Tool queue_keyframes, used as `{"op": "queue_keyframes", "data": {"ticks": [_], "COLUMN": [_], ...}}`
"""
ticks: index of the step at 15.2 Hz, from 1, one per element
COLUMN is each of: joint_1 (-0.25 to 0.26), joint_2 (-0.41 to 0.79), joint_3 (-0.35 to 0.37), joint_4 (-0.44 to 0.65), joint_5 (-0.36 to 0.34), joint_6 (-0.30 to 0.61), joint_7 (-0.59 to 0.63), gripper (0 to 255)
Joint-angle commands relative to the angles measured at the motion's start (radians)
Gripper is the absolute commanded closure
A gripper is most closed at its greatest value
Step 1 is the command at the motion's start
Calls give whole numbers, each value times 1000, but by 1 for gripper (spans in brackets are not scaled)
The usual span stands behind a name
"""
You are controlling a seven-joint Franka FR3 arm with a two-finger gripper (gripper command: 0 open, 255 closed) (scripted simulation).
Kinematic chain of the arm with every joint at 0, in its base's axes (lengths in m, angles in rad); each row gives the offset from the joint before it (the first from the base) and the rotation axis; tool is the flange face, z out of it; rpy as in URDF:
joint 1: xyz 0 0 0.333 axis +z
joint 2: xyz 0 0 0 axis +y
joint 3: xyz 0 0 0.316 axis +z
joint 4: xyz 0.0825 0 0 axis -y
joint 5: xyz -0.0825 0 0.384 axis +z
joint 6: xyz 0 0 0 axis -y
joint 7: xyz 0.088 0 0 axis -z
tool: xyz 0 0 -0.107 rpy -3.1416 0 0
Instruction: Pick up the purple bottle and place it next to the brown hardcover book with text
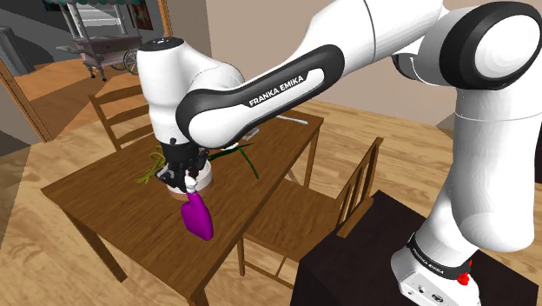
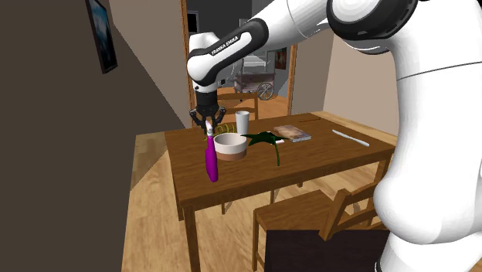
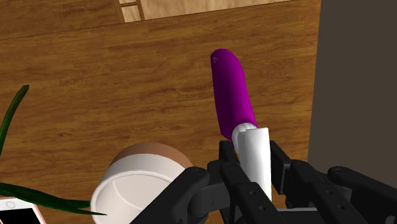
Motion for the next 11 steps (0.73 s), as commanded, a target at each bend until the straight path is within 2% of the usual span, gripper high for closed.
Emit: {"op": "queue_keyframes", "data": {"ticks": [1,7,11], "joint_1": [0,0,-1], "joint_2": [0,0,-16], "joint_3": [0,0,6], "joint_4": [0,0,33], "joint_5": [0,0,14], "joint_6": [0,0,-46], "joint_7": [0,0,-12], "gripper": [255,255,255]}}
